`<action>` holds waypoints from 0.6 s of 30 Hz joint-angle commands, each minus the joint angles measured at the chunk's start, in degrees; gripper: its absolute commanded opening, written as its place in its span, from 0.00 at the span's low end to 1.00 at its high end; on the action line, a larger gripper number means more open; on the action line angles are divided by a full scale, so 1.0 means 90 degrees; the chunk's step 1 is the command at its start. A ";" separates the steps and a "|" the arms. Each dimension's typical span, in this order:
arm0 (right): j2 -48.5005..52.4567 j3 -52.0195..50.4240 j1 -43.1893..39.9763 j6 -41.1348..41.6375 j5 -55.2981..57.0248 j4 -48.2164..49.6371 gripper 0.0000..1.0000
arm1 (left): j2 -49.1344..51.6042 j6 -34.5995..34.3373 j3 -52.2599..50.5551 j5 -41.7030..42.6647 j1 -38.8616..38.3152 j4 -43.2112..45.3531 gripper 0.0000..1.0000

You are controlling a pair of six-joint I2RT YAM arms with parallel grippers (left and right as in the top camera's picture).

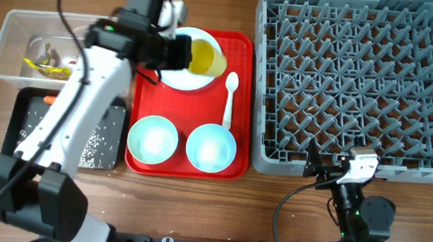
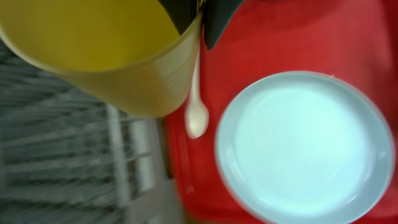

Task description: Sort waste into correct bins and load items into the dishwasher rack

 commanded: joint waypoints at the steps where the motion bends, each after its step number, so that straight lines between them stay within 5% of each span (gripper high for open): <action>1: 0.0000 -0.0007 -0.0022 -0.0034 0.0044 0.0024 1.00 | -0.0100 0.0352 0.0104 0.2885 0.0767 0.0289 0.04; 9: 0.0000 -0.0007 -0.0022 -0.0833 0.0685 -0.0029 1.00 | -0.0100 0.0350 0.0104 0.5615 0.1753 0.0767 0.04; 18: 0.0002 -0.0007 -0.0022 -0.0828 0.0406 -0.0007 1.00 | -0.0100 0.0158 0.0104 0.5753 0.1834 0.0797 0.04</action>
